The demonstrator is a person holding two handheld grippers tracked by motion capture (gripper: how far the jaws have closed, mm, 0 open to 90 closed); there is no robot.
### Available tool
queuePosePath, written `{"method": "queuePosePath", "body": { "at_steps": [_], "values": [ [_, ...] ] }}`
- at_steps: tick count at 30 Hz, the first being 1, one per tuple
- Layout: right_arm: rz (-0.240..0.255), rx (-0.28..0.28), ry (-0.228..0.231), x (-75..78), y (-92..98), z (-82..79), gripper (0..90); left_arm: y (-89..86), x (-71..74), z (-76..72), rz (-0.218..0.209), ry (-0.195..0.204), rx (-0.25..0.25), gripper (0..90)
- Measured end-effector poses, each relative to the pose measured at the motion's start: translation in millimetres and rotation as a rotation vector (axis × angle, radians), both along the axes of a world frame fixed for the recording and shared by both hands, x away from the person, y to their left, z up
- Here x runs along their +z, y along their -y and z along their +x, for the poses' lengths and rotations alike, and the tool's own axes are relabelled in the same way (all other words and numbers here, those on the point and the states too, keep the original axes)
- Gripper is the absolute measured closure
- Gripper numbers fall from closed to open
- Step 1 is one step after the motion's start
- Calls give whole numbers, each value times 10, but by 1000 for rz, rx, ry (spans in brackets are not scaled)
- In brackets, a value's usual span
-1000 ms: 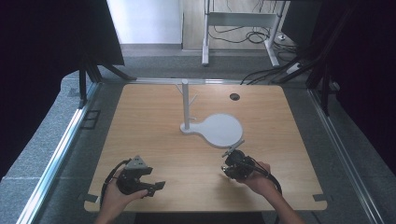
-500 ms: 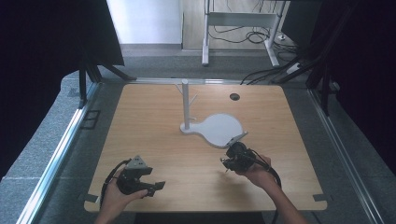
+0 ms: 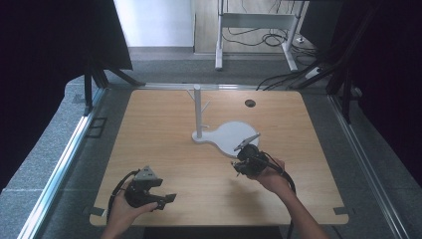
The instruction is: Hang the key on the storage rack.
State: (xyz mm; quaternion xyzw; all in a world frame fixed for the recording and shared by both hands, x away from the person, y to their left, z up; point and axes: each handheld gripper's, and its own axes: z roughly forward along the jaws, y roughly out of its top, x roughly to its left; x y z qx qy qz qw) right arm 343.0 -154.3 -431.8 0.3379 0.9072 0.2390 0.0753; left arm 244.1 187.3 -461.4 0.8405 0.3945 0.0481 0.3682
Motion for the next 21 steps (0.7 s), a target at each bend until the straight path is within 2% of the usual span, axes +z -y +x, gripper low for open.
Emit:
{"method": "queuePosePath", "body": {
  "at_steps": [8,15,21],
  "values": [
    [18,-13,20,97,-23,81,845,0,-5,2,1,-1,0,233],
    [-2,-6,29,154,-80,163,845,1,-9,5,1,-2,-2,233],
    [2,-14,43,200,-125,240,845,-3,-15,8,3,-7,-4,233]
  ]
}}
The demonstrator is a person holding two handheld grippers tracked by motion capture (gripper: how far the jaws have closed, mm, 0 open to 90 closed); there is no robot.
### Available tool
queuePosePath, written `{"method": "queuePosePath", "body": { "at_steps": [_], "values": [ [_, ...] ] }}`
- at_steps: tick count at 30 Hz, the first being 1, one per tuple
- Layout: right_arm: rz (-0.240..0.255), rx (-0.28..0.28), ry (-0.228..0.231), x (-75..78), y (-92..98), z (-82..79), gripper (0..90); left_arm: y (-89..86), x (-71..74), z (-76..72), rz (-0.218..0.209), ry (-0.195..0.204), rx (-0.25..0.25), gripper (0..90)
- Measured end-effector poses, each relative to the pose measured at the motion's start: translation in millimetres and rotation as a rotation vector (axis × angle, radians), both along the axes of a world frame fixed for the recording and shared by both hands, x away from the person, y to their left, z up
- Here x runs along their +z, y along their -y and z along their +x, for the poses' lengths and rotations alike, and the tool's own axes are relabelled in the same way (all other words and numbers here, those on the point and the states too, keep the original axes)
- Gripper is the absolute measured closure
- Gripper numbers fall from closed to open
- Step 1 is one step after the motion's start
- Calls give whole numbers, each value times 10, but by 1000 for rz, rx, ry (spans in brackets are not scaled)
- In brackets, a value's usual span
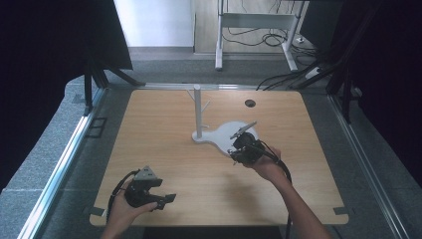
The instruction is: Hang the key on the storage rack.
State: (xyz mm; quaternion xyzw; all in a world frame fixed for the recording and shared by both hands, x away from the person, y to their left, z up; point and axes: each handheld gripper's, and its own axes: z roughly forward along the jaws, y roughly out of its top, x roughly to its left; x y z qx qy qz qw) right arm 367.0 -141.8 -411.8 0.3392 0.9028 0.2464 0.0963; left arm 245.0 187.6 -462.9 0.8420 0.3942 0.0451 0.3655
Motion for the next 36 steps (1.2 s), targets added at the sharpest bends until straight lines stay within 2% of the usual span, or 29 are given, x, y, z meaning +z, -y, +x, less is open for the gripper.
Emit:
{"method": "queuePosePath", "body": {
  "at_steps": [18,36],
  "values": [
    [20,-29,5,51,-21,206,845,8,2,-3,-2,1,1,233],
    [29,-50,17,171,-118,379,845,5,7,-4,-2,3,-2,233]
  ]
}}
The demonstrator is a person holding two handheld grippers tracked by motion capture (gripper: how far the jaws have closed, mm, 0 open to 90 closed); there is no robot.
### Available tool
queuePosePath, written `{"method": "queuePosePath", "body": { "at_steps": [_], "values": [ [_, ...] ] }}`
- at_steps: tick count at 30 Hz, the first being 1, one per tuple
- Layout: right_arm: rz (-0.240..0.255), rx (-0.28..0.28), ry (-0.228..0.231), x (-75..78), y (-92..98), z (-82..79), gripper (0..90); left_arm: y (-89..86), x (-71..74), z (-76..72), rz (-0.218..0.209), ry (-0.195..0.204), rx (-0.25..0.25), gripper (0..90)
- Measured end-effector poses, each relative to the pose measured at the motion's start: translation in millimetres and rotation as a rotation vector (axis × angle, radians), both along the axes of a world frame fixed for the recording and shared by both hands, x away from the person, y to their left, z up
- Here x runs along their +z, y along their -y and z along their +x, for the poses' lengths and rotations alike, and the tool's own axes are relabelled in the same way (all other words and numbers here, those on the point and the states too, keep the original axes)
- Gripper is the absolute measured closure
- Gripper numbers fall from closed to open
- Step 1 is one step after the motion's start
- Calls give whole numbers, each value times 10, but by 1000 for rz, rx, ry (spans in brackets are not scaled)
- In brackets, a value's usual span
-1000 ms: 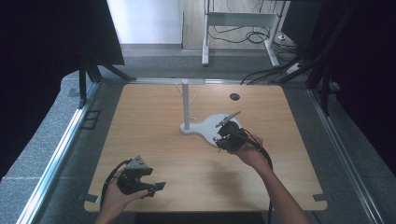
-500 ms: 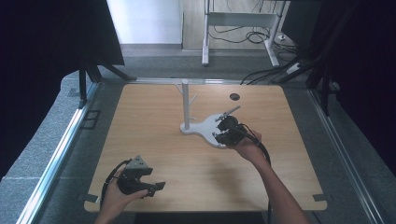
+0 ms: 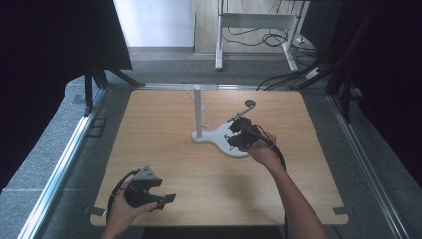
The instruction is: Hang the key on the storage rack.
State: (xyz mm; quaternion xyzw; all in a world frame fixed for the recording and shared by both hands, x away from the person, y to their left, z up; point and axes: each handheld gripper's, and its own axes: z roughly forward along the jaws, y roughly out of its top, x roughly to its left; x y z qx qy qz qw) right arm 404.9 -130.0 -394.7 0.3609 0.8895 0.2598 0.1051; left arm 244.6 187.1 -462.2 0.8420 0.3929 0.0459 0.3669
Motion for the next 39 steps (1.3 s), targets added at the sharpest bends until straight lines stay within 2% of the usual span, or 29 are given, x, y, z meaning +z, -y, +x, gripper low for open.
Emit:
{"method": "queuePosePath", "body": {
  "at_steps": [18,22,39],
  "values": [
    [-11,-14,4,96,-200,221,844,-22,10,1,0,-1,-1,233],
    [-19,-10,-5,65,-241,247,844,-24,13,-1,-4,1,2,233],
    [-14,-58,-11,56,-248,497,844,-38,16,0,-7,3,5,232]
  ]
}}
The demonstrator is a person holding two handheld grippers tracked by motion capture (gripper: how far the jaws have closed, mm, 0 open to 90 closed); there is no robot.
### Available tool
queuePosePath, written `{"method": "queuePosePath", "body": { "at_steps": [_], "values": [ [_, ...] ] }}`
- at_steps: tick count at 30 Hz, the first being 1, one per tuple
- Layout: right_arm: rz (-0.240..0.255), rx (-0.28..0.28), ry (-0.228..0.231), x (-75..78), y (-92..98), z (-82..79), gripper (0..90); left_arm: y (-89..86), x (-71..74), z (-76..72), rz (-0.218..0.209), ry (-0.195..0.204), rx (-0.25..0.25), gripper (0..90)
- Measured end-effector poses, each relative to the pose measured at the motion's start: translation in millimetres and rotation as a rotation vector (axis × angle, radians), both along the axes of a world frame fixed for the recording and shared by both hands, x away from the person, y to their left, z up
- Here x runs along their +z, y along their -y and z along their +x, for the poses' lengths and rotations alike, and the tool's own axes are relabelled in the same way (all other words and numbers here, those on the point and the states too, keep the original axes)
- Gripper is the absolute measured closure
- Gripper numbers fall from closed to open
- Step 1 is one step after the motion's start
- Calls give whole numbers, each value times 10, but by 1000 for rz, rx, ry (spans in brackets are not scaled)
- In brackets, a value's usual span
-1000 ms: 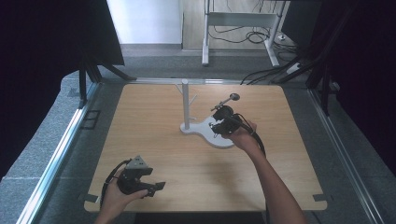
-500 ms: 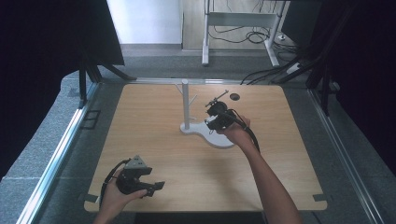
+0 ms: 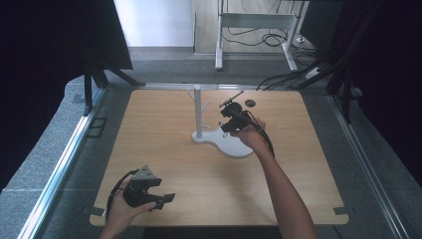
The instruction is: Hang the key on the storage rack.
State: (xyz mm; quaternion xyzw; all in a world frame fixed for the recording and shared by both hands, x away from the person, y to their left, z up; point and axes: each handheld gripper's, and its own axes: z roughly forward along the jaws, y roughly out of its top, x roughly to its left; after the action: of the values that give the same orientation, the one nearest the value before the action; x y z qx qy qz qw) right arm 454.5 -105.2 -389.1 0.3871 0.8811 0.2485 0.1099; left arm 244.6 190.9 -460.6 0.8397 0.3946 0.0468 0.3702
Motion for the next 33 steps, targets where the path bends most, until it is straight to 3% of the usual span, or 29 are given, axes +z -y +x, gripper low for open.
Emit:
{"method": "queuePosePath", "body": {
  "at_steps": [33],
  "values": [
    [8,-47,23,109,-66,272,843,-30,11,0,-4,0,1,233]
  ]
}}
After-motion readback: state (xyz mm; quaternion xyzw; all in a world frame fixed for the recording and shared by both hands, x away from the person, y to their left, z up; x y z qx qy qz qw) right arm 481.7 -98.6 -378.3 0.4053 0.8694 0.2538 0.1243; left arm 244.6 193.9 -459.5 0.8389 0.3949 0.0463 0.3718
